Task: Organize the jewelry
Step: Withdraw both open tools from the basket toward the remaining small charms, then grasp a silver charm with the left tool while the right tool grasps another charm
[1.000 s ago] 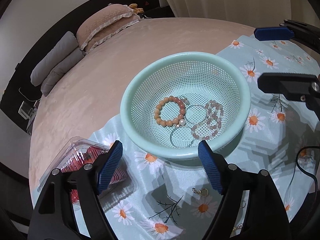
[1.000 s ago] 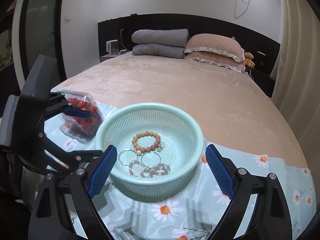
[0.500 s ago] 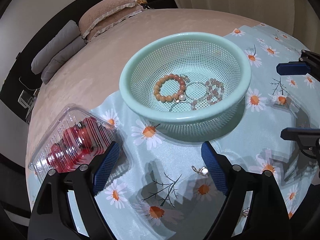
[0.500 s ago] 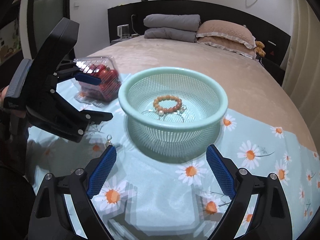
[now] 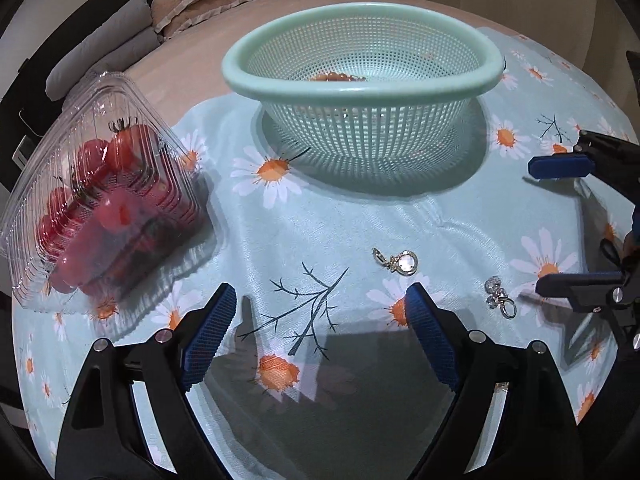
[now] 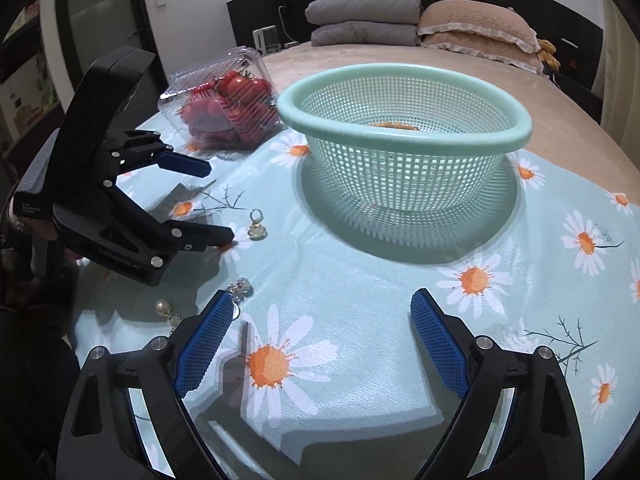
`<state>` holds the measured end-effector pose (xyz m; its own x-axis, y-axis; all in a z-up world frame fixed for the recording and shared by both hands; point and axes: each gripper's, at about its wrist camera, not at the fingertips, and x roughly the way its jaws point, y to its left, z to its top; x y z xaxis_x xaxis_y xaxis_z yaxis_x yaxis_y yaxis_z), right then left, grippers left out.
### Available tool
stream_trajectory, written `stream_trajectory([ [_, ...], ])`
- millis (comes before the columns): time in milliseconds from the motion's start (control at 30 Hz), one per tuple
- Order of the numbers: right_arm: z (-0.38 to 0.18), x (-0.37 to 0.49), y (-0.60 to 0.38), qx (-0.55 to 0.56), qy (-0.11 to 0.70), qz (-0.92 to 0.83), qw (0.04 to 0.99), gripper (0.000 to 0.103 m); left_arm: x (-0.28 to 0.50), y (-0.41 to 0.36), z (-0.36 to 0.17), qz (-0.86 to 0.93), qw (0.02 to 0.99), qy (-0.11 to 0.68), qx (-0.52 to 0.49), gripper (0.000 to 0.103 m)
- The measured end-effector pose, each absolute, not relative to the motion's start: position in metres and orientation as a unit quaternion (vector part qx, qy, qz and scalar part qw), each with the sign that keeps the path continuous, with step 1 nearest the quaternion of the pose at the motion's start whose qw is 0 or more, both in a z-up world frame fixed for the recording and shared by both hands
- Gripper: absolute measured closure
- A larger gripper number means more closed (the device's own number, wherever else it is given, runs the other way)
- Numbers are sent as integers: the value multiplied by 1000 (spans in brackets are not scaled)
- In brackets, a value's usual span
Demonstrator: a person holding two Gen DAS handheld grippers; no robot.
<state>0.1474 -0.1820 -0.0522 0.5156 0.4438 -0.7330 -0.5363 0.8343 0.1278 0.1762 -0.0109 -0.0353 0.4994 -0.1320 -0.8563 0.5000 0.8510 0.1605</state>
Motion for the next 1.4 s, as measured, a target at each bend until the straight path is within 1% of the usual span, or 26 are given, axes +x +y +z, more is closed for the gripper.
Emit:
stream_trajectory([
  [67, -52, 147, -178, -60, 404, 291, 865, 31, 175, -13, -32, -194, 846, 455, 199, 18],
  [133, -52, 145, -174, -68, 400, 294, 866, 35, 173, -16, -30, -208, 847, 448, 194, 18],
  [200, -53, 144, -170, -78, 400, 297, 863, 37, 174, -20, -33, -215, 844, 452, 194, 18],
  [233, -54, 144, -168, -80, 402, 299, 862, 39, 174, -21, -35, -218, 842, 453, 194, 18],
  [267, -56, 143, -166, -81, 403, 302, 860, 44, 173, -23, -36, -222, 841, 454, 192, 18],
  [367, -58, 140, -159, -91, 402, 312, 856, 48, 176, -22, -38, -226, 841, 454, 187, 18],
  [433, -58, 139, -157, -90, 399, 317, 856, 49, 179, -23, -42, -225, 840, 457, 186, 18],
  [500, -59, 137, -154, -91, 398, 324, 853, 51, 180, -24, -46, -227, 838, 461, 184, 20],
  [533, -59, 137, -152, -92, 397, 327, 853, 55, 179, -25, -47, -228, 837, 463, 181, 21],
  [567, -59, 137, -150, -90, 396, 332, 852, 61, 179, -25, -48, -229, 837, 463, 179, 23],
  [600, -59, 137, -148, -90, 396, 339, 849, 63, 179, -25, -48, -231, 837, 463, 176, 24],
  [667, -59, 135, -143, -96, 393, 344, 847, 68, 179, -26, -48, -238, 836, 464, 172, 32],
  [700, -59, 135, -142, -95, 394, 349, 845, 69, 178, -27, -48, -242, 835, 463, 172, 35],
  [767, -59, 135, -139, -95, 394, 351, 844, 70, 177, -28, -47, -255, 832, 463, 168, 46],
  [933, -57, 133, -141, -84, 391, 362, 842, 69, 177, -24, -48, -257, 832, 467, 153, 58],
  [1033, -58, 133, -139, -86, 393, 367, 838, 69, 181, -23, -48, -256, 833, 465, 157, 59],
  [1100, -60, 134, -137, -90, 394, 367, 838, 70, 181, -25, -49, -257, 832, 464, 161, 63],
  [1133, -60, 136, -136, -90, 397, 366, 837, 72, 180, -26, -48, -264, 831, 463, 159, 70],
  [1167, -62, 138, -136, -92, 400, 359, 838, 82, 180, -26, -49, -267, 830, 463, 159, 78],
  [1233, -65, 144, -141, -80, 410, 350, 839, 90, 178, -27, -49, -267, 829, 463, 163, 85],
  [1400, -64, 144, -143, -81, 407, 351, 839, 96, 178, -26, -49, -267, 829, 465, 159, 85],
])
